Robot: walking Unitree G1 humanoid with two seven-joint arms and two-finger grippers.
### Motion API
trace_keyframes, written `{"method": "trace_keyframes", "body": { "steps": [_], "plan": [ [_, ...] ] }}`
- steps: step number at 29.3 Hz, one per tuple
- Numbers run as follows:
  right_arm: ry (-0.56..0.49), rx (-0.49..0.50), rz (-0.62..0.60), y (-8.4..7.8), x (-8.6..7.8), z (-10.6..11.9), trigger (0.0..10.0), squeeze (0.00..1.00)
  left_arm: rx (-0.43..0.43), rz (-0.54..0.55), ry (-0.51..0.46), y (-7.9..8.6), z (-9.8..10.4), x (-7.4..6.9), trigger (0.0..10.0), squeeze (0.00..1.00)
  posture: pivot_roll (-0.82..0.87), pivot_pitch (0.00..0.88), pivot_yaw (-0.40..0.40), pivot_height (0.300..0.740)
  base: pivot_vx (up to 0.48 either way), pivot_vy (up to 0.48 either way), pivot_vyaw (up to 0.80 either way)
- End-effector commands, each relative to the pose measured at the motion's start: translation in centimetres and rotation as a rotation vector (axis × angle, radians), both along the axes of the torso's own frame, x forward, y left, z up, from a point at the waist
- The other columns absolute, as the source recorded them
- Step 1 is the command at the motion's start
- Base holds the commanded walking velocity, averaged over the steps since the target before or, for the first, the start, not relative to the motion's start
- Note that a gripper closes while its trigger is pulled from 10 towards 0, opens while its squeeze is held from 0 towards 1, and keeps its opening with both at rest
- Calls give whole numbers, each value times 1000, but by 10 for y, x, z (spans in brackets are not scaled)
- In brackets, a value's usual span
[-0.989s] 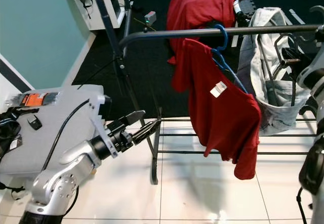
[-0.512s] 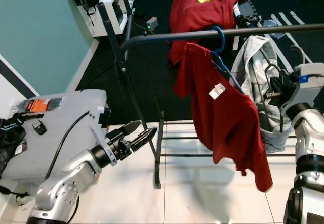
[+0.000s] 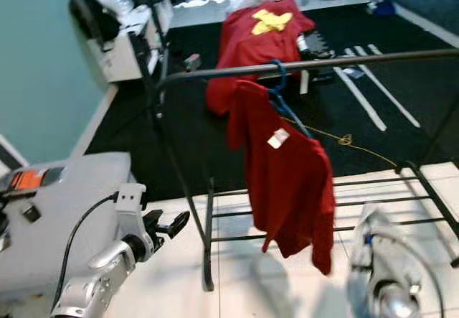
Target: Hang hanger
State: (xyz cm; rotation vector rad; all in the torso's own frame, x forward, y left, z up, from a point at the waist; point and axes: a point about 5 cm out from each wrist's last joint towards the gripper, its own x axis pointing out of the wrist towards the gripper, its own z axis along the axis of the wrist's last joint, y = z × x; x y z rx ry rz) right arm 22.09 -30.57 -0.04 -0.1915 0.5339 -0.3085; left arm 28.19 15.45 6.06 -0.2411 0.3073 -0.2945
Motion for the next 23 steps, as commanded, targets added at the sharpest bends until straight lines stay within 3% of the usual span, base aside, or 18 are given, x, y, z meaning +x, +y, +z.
{"method": "trace_keyframes", "body": {
  "steps": [1,2,3,4,9,10,11,13,16,20,23],
  "plan": [
    [-19,31,39,13,11,3,10000,0,-23,22,65,1,-12,-4,10000,0,-61,57,75,740,0,0,0],
    [33,137,118,34,13,-10,10000,0,-5,23,83,-2,-17,-5,10000,0,-62,59,73,740,0,0,0],
    [33,137,118,34,13,-10,10000,0,-5,23,83,-2,-17,-5,10000,0,-62,59,73,740,0,0,0],
    [30,218,181,50,19,-12,10000,0,20,22,66,-2,-18,-4,10000,0,-62,60,68,740,0,0,0],
    [5,303,267,72,28,-11,10000,0,62,29,31,-3,-20,-2,10000,0,-51,61,49,740,0,0,0],
    [-30,341,323,86,37,-6,10000,0,71,51,21,-3,-20,-1,10000,0,-43,60,36,740,0,0,0],
    [-30,341,323,86,37,-6,10000,0,71,51,21,-3,-20,-1,10000,0,-43,60,36,740,0,0,0],
    [-85,399,441,111,51,5,10000,0,81,117,9,1,-19,2,10000,0,-45,59,21,740,0,0,0],
    [-106,408,502,121,56,10,10000,0,78,152,7,3,-19,2,10000,0,-47,60,24,740,0,0,0],
    [-122,390,666,147,63,18,10000,0,91,206,35,5,-26,2,10000,0,-76,72,41,740,0,0,0],
    [-117,386,690,152,63,18,10000,0,97,212,42,6,-29,2,10000,0,-74,72,41,740,0,0,0]
  ]
}}
